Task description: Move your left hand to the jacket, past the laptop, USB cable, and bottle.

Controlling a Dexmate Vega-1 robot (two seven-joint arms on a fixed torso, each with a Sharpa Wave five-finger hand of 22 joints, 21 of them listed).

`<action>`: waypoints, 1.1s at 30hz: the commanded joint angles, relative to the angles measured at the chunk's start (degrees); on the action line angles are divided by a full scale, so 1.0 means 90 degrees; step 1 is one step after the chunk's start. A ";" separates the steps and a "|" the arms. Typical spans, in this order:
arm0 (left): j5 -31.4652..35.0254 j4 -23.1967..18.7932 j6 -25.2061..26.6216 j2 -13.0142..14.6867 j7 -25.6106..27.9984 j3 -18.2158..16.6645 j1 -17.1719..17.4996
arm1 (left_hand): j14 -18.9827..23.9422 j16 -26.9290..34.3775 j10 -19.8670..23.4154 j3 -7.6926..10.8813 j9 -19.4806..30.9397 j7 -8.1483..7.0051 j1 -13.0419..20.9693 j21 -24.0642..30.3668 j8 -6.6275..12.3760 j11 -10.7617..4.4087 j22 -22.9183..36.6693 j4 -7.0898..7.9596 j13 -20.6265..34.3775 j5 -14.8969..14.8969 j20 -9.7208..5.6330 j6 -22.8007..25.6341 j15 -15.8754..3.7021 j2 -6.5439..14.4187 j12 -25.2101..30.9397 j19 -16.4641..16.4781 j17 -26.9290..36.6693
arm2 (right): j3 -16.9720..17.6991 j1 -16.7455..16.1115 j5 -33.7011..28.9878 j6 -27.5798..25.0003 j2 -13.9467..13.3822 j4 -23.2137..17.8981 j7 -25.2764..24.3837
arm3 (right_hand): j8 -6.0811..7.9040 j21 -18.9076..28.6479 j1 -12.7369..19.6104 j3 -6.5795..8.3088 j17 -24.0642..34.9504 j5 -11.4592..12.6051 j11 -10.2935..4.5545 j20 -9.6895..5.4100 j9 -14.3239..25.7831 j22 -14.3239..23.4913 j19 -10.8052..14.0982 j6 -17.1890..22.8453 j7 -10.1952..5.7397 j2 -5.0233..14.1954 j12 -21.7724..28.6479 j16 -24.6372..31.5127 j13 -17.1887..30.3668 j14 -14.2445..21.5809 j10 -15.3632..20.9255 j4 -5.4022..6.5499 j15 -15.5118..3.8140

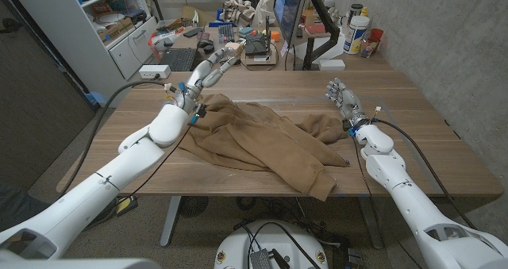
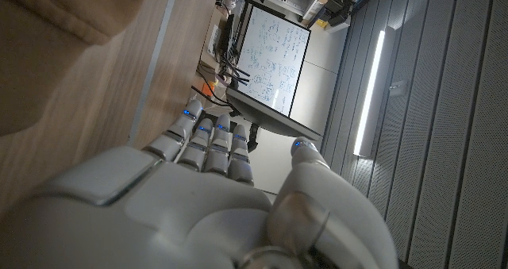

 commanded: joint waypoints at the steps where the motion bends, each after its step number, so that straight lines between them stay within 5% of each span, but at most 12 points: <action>1: 0.0453 -0.0207 0.0392 0.0103 0.0040 0.0142 -0.0092 | 0.0033 0.0062 0.0045 0.0019 0.0038 -0.0017 0.0062 0.0051 0.0030 -0.0006 0.0038 -0.0034 0.0008 -0.0025 0.0051 0.0070 -0.0024 0.0012 0.0040 0.0003 0.0021 | -0.0009 0.0034 0.0027 0.0043 0.0010 0.0049 0.0021 | 0.0022 -0.0011 0.0011 0.0030 0.0031 0.0045 0.0015 -0.0043 0.0010 0.0034 0.0057 0.0034 -0.0007 0.0036 -0.0002 -0.0012 0.0013 0.0043 0.0059 -0.0036 0.0013; 33: 0.1786 -0.0749 0.1324 0.0333 0.0225 0.0580 -0.0177 | 0.0150 0.0087 0.0234 0.0003 0.0043 -0.0015 0.0120 0.0089 0.0060 -0.0074 0.0047 -0.0062 0.0013 -0.0094 0.0022 0.0235 -0.0032 0.0023 0.0095 0.0035 0.0024 | -0.0005 0.0011 0.0038 0.0047 0.0000 0.0058 0.0041 | 0.0020 -0.0069 -0.0002 0.0026 0.0031 0.0045 0.0002 -0.0035 0.0010 0.0036 0.0085 0.0039 -0.0017 0.0047 -0.0001 -0.0010 0.0014 0.0070 0.0093 -0.0047 0.0015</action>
